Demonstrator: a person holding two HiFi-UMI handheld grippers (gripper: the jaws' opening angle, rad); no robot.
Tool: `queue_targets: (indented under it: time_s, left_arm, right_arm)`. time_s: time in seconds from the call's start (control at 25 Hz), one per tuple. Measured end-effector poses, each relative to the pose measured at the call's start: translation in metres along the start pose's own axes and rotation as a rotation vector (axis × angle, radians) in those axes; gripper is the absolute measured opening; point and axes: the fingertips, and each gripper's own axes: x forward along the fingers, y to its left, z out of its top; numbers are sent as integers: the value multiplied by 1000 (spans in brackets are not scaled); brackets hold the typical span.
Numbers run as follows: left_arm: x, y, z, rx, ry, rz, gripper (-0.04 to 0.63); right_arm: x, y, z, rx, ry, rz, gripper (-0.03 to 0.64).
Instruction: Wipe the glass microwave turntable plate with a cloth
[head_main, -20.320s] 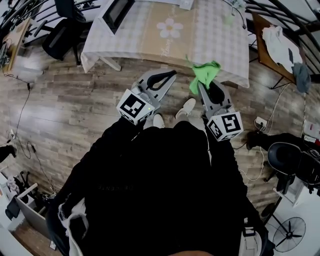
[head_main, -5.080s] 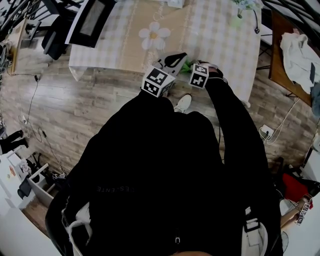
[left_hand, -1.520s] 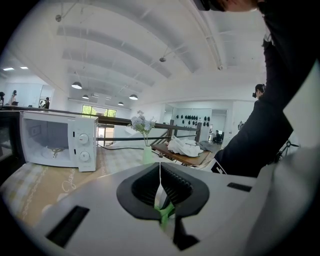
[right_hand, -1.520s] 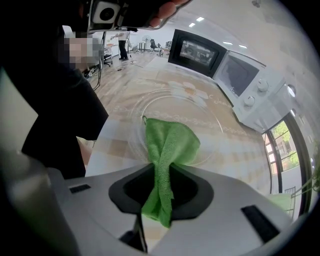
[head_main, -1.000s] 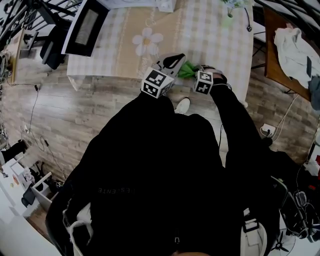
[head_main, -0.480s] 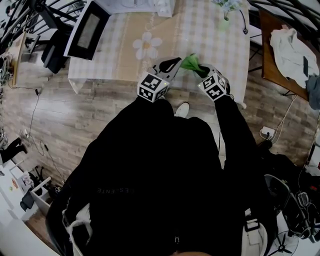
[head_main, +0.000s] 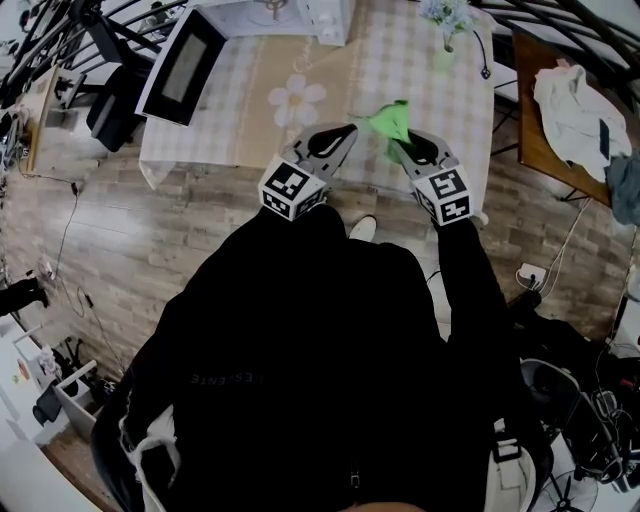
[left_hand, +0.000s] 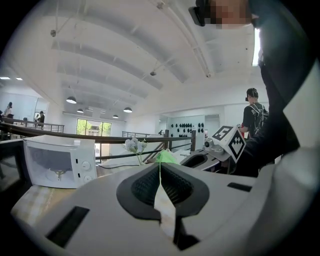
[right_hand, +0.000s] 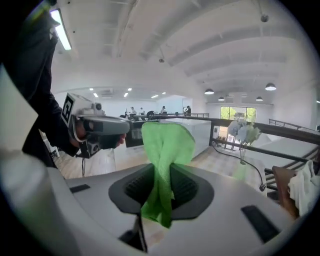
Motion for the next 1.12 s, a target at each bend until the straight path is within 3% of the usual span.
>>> queue_targets:
  time_s: [0.24,0.44,0.8,1.12]
  left_arm:
    - [-19,-7,30,7,-55,5,21]
    - [-30,-12,50,33,-91,16,21]
    - [-51,-14,75,56,-126,20,21]
    - [-54,-19,76,58,-126,10,21]
  right_arm:
    - [-29,6,50,69,-158,-17,103]
    - [-46,23,84,18,-254,-1,101]
    - [-68,45,117,13,-360,5,101]
    - [-72,49,124,-23,-378,5,101]
